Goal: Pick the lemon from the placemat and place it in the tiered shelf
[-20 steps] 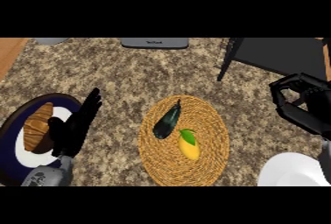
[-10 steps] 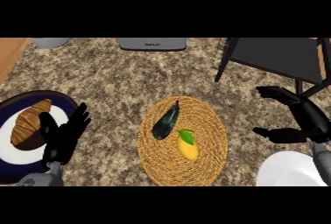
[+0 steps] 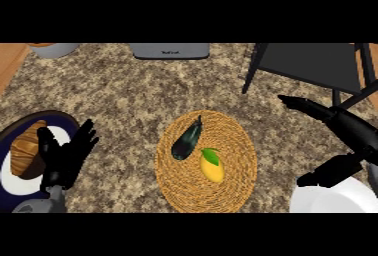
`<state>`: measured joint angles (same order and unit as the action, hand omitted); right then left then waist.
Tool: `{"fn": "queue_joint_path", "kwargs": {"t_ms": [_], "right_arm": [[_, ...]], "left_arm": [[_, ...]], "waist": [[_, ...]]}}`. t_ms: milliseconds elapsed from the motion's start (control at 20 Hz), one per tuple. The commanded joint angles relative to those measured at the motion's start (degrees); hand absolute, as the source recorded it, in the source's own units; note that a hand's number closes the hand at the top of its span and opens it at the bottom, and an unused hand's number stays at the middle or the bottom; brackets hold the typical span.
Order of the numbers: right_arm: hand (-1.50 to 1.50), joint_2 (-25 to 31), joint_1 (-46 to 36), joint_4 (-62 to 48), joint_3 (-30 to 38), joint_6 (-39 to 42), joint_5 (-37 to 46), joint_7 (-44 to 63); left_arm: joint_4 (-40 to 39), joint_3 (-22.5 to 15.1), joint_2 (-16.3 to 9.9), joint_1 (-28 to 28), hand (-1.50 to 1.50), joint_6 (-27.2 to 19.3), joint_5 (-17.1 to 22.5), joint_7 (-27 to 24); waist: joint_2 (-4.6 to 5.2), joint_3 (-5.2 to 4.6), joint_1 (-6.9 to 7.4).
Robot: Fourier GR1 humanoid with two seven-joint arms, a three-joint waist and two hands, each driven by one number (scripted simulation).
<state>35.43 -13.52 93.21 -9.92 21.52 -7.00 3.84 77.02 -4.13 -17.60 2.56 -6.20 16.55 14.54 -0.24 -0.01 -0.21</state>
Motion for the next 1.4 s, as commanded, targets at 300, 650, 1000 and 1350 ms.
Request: {"fn": "queue_joint_path", "kwargs": {"t_ms": [300, 650, 1000, 1350], "right_arm": [[-1.5, -8.3, -8.8, 17.0, -10.2, -8.7, 8.2, 36.1], [-1.5, -16.4, -12.6, 8.4, -17.2, -9.3, 21.4, 41.7], [-1.5, -21.5, -13.1, 5.7, -21.3, -5.4, 26.7, 45.6], [-1.5, -25.3, -11.2, 1.5, -20.9, -4.5, 33.5, 46.9]], "left_arm": [[0.2, -0.4, 1.5, -1.2, 0.0, -0.6, -2.3, -0.8], [-2.4, 1.4, 1.6, 0.2, 0.0, 2.5, -1.9, -1.5], [-6.5, 3.9, 2.3, 3.7, 0.0, 2.4, -2.7, -1.7], [-1.1, 4.3, 1.9, 0.1, 0.0, 3.8, -3.3, 0.8]], "waist": [[0.0, -0.1, 0.42], [0.27, -0.02, 0.52], [0.31, -0.02, 0.23], [0.25, 0.01, 0.43]]}}
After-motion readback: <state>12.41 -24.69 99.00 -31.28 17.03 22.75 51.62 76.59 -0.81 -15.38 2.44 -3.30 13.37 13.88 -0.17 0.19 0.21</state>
